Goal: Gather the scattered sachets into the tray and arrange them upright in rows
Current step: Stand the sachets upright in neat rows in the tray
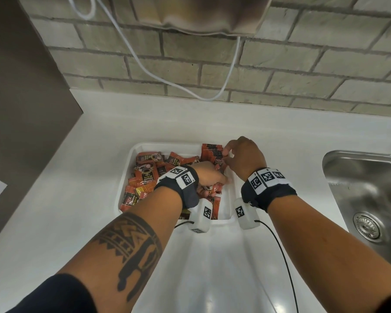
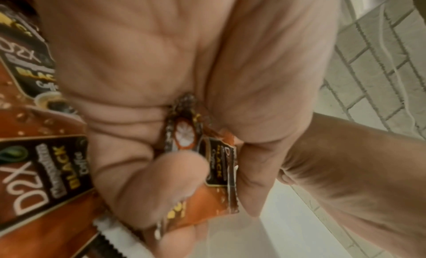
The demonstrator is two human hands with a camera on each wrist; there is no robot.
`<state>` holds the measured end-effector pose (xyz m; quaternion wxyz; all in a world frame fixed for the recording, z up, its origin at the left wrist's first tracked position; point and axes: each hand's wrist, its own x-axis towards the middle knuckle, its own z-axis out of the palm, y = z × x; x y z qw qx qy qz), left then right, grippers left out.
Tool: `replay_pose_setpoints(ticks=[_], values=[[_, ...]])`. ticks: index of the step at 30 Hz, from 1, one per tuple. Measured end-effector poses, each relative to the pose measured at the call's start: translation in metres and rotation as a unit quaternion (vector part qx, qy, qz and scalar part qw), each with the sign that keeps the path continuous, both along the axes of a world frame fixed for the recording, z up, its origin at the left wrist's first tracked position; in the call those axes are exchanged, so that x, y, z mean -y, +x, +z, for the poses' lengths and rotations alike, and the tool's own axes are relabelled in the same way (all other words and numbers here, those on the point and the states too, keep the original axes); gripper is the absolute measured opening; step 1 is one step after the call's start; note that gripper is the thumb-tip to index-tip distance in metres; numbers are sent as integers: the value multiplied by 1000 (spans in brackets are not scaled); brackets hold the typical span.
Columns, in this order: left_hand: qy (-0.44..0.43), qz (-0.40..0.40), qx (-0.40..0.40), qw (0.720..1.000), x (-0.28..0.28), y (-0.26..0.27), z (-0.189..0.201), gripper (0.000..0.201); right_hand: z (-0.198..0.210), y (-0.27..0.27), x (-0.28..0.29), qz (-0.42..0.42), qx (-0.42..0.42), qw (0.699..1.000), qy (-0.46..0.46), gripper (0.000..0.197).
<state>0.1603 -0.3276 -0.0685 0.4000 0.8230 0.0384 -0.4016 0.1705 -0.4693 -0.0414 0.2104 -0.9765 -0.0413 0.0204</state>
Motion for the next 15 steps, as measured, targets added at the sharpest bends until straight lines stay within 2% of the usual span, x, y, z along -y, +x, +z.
replay_pose_setpoints(ticks=[7, 10, 15], values=[[6, 9, 3, 1000, 0, -4, 2, 43, -3, 0, -1, 14, -16, 1000, -1, 11], [8, 8, -3, 1000, -2, -4, 1, 46, -2, -1, -2, 17, -14, 1000, -4, 11], [-28, 25, -20, 999, -1, -5, -2, 47, -3, -2, -1, 20, -19, 1000, 2, 13]])
